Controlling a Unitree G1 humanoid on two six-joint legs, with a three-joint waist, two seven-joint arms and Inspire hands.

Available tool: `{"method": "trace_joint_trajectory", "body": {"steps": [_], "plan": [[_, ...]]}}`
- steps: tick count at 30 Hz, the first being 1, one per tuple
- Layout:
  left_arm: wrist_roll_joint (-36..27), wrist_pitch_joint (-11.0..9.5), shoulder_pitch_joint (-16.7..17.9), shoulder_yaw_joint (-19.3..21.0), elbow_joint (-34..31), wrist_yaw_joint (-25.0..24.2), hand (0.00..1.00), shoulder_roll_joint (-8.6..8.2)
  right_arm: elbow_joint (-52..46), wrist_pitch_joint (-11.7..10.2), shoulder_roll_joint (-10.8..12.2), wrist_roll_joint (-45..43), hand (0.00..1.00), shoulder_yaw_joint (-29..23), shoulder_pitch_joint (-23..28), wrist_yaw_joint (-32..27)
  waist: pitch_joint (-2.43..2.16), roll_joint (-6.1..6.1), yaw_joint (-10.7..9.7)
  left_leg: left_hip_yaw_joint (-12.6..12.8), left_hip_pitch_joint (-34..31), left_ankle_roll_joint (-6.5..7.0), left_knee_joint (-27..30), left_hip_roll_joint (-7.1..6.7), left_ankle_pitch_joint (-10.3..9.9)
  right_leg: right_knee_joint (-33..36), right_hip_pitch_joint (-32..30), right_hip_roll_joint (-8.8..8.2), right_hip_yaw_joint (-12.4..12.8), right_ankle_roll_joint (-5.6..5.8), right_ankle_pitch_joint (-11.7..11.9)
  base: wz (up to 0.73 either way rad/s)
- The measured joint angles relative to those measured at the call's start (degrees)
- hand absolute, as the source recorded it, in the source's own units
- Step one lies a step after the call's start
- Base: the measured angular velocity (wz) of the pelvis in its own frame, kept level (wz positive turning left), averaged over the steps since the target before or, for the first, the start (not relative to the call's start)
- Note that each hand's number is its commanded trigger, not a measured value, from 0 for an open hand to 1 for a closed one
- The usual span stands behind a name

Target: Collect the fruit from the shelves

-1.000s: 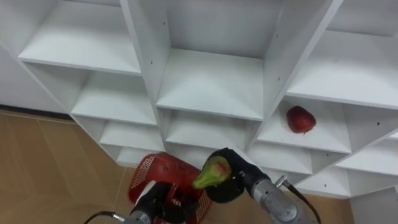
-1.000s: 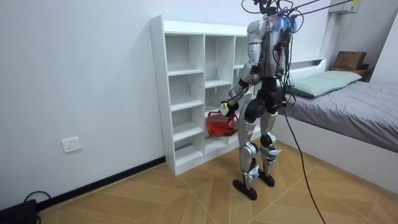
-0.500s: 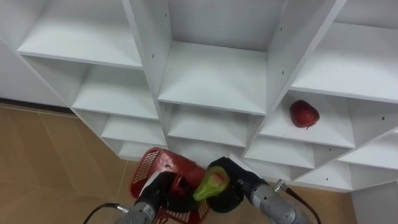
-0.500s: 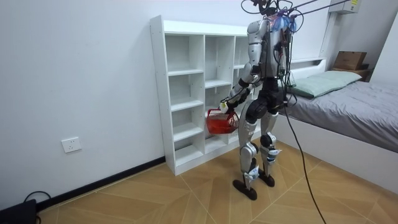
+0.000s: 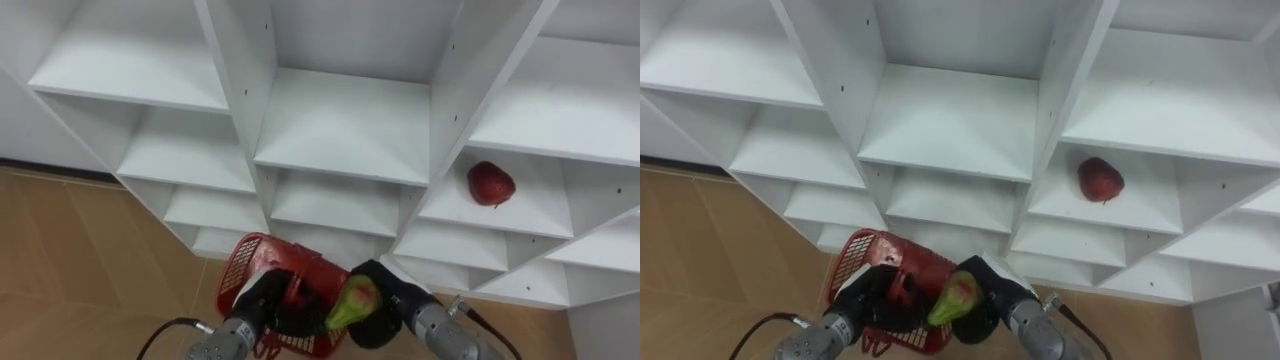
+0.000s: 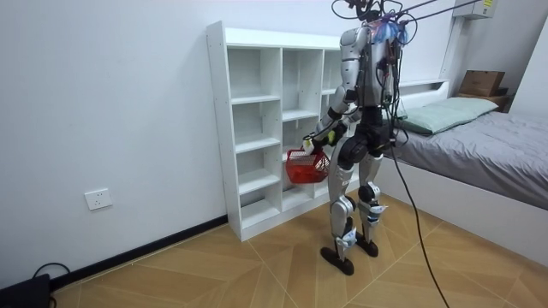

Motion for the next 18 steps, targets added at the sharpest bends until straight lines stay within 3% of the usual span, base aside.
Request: {"method": "trace_joint_trajectory", "body": {"steps": [18], "plan": [[-0.4,-0.1,0.0,-1.8,-1.7,-0.3,1.0,0.09,2.1,0.0,-0.4,0.1,1.0,-0.4,-0.1,-3.4,-0.05,0.06,0.3,0.4,0.2,0.0,0.0,0.01,0.0,0.0,0.0,0.08,0.5,0.0,0.0,0.0]]}}
